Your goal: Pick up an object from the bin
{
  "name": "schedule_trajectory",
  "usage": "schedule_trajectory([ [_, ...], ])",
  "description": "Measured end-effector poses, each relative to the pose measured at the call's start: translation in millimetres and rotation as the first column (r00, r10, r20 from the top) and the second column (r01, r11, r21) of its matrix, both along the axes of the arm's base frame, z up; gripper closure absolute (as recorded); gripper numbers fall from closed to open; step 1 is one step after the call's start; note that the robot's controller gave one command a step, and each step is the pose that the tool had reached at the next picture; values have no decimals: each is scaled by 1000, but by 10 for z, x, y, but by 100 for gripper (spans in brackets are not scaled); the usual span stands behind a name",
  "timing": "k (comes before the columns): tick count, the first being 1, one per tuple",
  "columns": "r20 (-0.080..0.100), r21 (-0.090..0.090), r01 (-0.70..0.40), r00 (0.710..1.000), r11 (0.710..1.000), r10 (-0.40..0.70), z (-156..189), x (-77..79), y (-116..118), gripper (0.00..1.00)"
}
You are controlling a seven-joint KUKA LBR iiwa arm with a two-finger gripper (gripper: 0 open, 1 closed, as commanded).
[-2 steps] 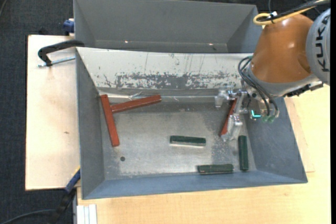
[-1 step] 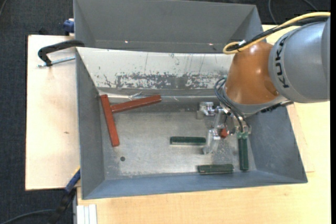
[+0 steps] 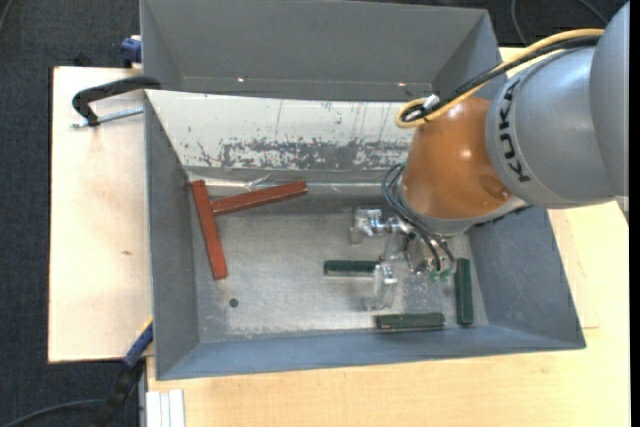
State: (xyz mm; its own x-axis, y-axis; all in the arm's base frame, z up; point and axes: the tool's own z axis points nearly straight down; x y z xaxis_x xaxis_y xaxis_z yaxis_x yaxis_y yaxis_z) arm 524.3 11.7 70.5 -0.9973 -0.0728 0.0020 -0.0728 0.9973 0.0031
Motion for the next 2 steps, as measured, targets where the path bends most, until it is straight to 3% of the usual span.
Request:
schedule_trajectory([
  [1,3,-2,3,1000,1000,-3,3,11,-24,100],
  [2,17,-3,3,1000,1000,-3,1474,13,-256,100],
])
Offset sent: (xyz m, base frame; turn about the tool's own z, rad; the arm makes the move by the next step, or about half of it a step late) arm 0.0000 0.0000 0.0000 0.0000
